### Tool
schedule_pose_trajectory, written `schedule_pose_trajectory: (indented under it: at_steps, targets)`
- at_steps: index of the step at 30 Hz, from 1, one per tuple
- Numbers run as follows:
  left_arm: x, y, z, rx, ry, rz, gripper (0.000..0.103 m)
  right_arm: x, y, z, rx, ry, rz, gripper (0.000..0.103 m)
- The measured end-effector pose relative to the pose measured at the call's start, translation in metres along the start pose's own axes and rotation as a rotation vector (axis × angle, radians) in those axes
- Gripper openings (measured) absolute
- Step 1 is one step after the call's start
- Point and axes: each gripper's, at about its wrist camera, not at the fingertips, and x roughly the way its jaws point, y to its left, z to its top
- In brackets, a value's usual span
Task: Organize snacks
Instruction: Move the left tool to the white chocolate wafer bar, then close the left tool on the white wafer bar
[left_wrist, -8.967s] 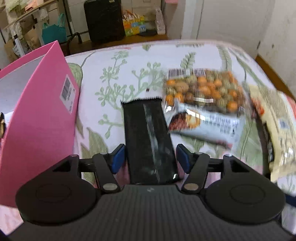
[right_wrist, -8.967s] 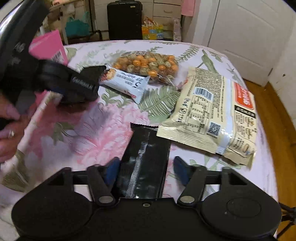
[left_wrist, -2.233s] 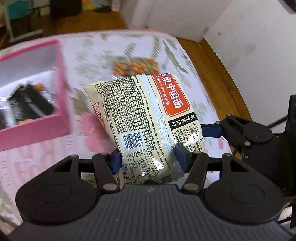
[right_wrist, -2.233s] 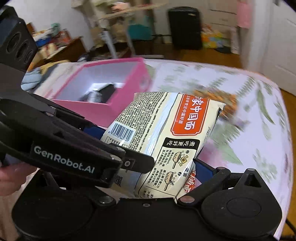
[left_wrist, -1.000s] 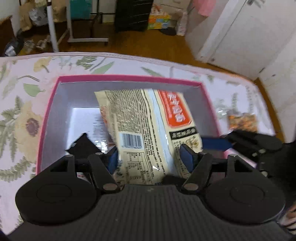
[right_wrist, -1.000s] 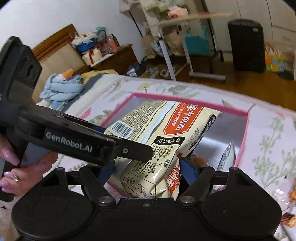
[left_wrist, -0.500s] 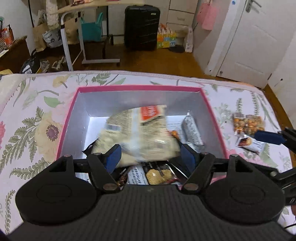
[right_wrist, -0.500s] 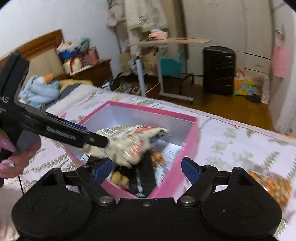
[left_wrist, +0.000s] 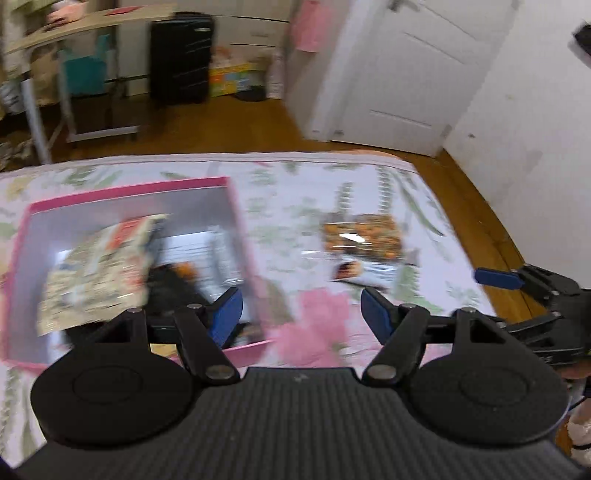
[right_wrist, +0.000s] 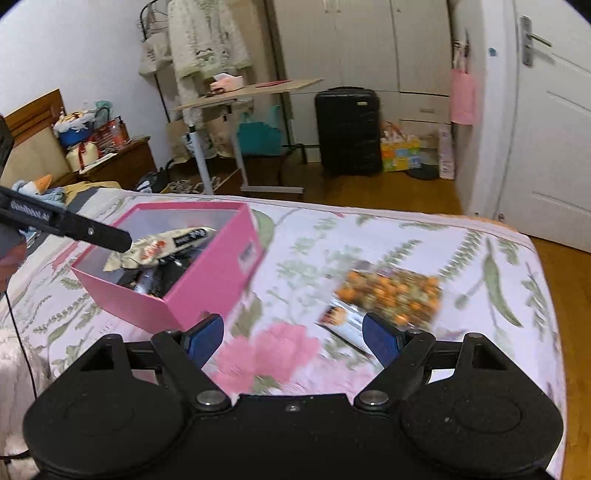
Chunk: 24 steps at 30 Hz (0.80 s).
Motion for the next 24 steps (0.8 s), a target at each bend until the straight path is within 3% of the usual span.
schedule_pose_trajectory:
  at_steps: [4, 10, 15, 20, 24]
  targets:
    - [0.045, -0.036, 0.001, 0.058, 0.034, -0.040, 0.068, 0.012, -0.025, -0.020, 0.051, -0.019, -0.008, 0.086]
    - [0.120, -0.066, -0.003, 0.052, 0.074, -0.057, 0.067, 0.062, -0.052, -0.044, 0.106, 0.026, -0.052, 0.086]
    - [0.183, -0.068, -0.003, 0.030, 0.070, 0.007, 0.067, 0.101, -0.074, -0.054, 0.178, 0.042, -0.040, 0.086]
    - [0.221, -0.066, -0.003, 0.038, 0.086, 0.056, 0.068, 0.130, -0.076, -0.058, 0.184, 0.059, -0.008, 0.085]
    - [0.235, -0.063, -0.008, -0.012, 0.142, -0.074, 0.066, 0.143, -0.067, -0.056, 0.173, 0.037, 0.000, 0.081]
